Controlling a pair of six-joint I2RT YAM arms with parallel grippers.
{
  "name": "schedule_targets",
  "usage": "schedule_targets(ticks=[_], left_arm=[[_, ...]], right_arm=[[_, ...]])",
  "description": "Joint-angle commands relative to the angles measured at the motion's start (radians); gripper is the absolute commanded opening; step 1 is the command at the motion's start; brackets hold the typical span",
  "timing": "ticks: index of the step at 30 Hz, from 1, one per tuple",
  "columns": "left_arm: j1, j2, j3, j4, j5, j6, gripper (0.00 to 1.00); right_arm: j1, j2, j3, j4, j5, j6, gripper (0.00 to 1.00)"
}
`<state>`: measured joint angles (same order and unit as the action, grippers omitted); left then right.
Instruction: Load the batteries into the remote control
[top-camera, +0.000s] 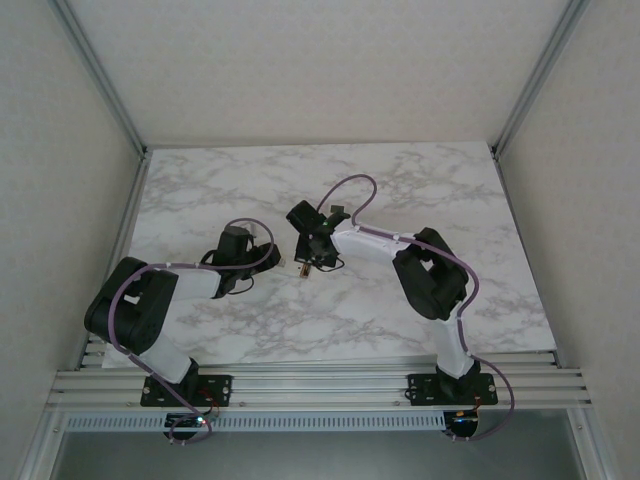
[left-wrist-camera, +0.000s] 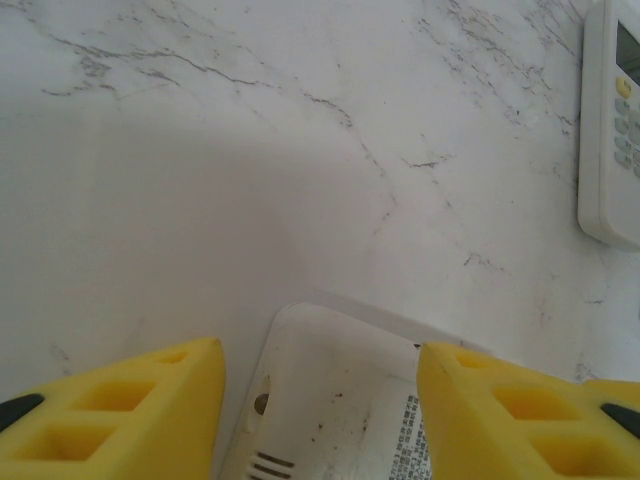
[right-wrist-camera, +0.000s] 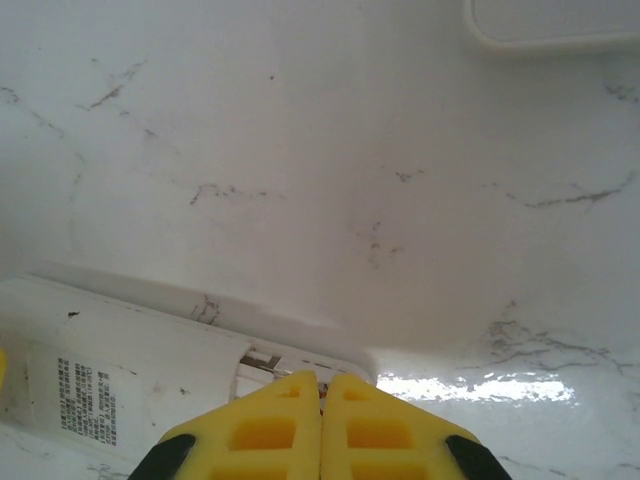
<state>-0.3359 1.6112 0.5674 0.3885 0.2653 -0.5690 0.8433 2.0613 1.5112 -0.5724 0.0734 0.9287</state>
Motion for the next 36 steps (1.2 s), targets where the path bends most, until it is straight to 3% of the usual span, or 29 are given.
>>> schedule_targets(ticks=[1, 13, 29, 36], left_arm=[[0.006, 0.0, -0.014, 0.009, -0.007, -0.002, 0.52], [0.005, -0.006, -0.014, 0.004, -0.014, 0.0, 0.52], [0.006, -0.005, -0.013, 0.004, -0.015, 0.0, 0.52], [0.005, -0.006, -0.014, 0.004, -0.016, -0.001, 0.53]], right_arm=[[0.005, 0.025, 0.041, -0.068, -0.02, 0.038, 0.05], [0.002, 0.063, 0.031, -0.075, -0.079, 0.088, 0.09], [-0.003, -0.031, 0.039, -0.146, -0.016, 0.049, 0.25], [-0.007, -0.036, 0.053, -0.157, 0.002, 0.033, 0.24]])
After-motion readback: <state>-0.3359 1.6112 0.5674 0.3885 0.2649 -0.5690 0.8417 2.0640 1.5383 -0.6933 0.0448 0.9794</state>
